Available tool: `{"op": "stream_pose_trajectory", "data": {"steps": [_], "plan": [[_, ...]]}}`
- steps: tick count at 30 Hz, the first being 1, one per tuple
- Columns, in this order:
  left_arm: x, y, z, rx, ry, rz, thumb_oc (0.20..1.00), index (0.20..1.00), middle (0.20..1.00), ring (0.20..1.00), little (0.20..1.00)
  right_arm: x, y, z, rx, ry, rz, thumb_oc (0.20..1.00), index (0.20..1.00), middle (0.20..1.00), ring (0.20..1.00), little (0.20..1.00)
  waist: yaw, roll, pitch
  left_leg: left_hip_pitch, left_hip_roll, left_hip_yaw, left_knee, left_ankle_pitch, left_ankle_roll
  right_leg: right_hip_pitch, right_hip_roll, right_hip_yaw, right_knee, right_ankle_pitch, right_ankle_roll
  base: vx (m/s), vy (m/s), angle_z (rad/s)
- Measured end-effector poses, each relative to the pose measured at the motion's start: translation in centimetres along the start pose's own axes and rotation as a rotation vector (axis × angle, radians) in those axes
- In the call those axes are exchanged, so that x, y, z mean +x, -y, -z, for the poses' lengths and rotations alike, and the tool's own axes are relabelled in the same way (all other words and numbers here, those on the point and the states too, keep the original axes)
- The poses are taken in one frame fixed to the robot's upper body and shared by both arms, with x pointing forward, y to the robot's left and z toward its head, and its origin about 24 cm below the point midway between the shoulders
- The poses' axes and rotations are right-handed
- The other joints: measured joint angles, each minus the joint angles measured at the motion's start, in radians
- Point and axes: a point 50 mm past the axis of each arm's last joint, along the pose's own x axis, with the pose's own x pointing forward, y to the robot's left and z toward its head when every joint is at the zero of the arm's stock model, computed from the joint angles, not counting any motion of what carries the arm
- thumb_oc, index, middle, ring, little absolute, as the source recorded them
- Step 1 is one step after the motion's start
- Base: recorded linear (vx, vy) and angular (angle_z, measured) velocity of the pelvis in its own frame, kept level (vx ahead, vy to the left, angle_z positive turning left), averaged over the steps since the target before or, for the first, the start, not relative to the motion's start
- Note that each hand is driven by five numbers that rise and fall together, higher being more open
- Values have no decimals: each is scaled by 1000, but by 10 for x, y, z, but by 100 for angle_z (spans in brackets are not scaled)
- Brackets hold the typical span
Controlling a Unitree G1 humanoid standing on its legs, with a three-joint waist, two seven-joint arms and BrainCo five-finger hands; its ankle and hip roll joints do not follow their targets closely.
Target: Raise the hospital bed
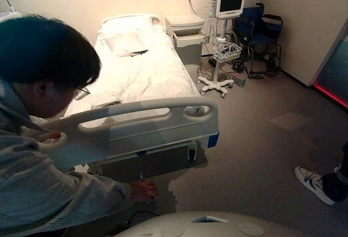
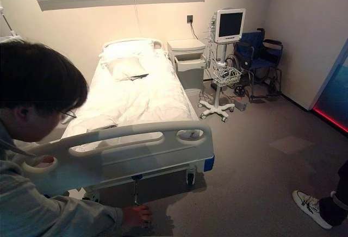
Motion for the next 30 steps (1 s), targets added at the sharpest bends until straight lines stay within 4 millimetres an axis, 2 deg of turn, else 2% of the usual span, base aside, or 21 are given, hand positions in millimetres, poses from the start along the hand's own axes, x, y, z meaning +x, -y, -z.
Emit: {"op": "stream_pose_trajectory", "data": {"steps": [30], "plan": [[0, 0, 0, 1, 1, -1, 1000, 1000, 1000, 1000, 1000, 0, 0, 0, -1, 0, -1, 1000, 1000, 1000, 1000, 1000, 0, 0, 0, 0, 0, 0, 0, 0, 0, 0, 0, 0, 0, 0, 0, 0, 0, 0]]}}
